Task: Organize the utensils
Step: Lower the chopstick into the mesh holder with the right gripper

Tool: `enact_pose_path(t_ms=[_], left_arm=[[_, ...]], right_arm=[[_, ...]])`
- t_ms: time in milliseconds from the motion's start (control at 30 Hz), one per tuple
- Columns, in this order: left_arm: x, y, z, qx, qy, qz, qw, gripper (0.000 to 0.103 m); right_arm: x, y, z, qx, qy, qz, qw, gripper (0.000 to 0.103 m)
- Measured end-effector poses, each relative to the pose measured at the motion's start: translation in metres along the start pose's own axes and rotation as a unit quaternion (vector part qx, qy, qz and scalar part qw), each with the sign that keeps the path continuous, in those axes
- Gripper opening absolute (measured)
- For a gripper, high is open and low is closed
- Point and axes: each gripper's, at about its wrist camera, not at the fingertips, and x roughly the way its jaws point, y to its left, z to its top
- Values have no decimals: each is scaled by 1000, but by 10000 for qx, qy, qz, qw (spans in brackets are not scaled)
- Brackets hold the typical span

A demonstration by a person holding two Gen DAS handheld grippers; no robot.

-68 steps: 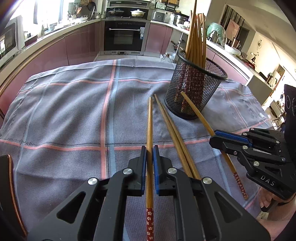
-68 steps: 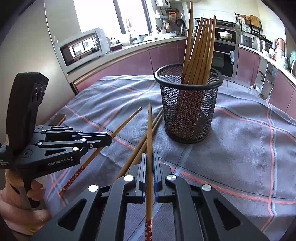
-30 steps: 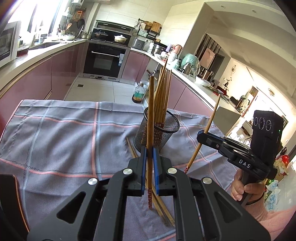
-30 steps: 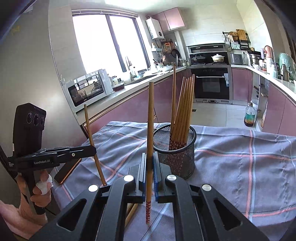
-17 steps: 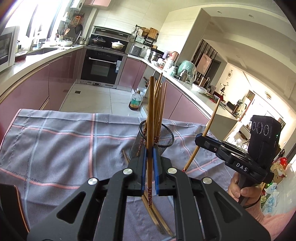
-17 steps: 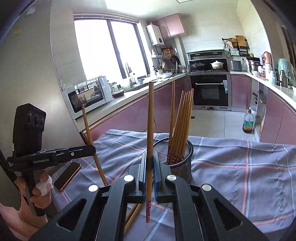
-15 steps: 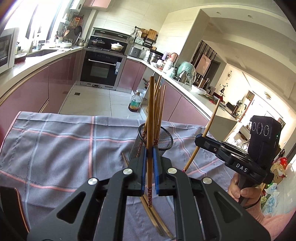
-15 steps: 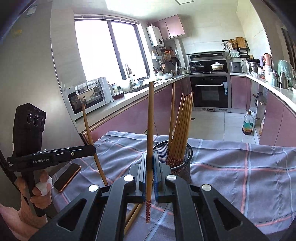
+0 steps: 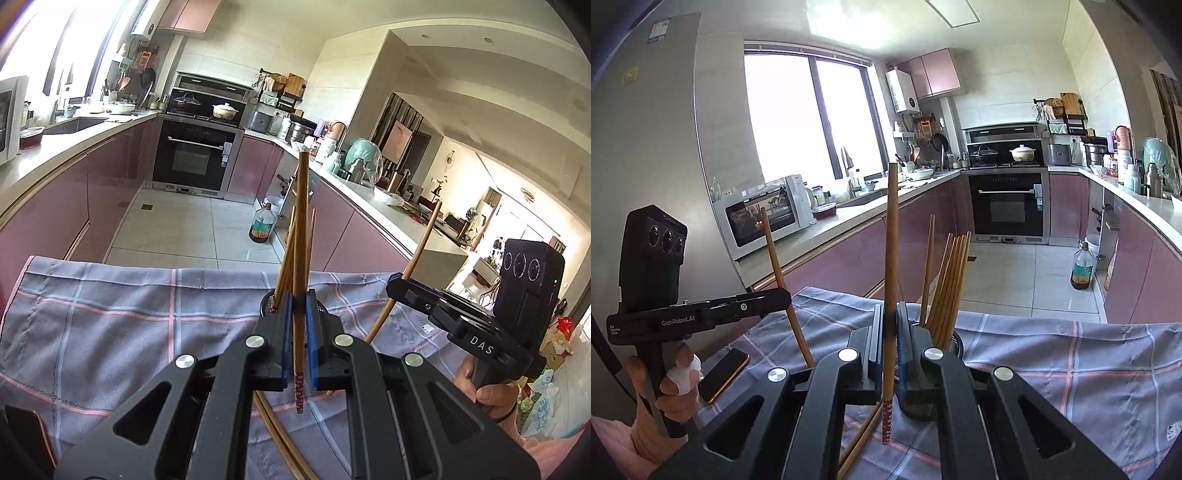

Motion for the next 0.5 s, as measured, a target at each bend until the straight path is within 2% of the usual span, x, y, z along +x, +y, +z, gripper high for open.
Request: enact_pose_path(t_ms=[500], left_arm=[[9,-10,29,205,-183,99,9996,8]], right_arm=[[5,-5,18,-160,-144,-119,9997,5]])
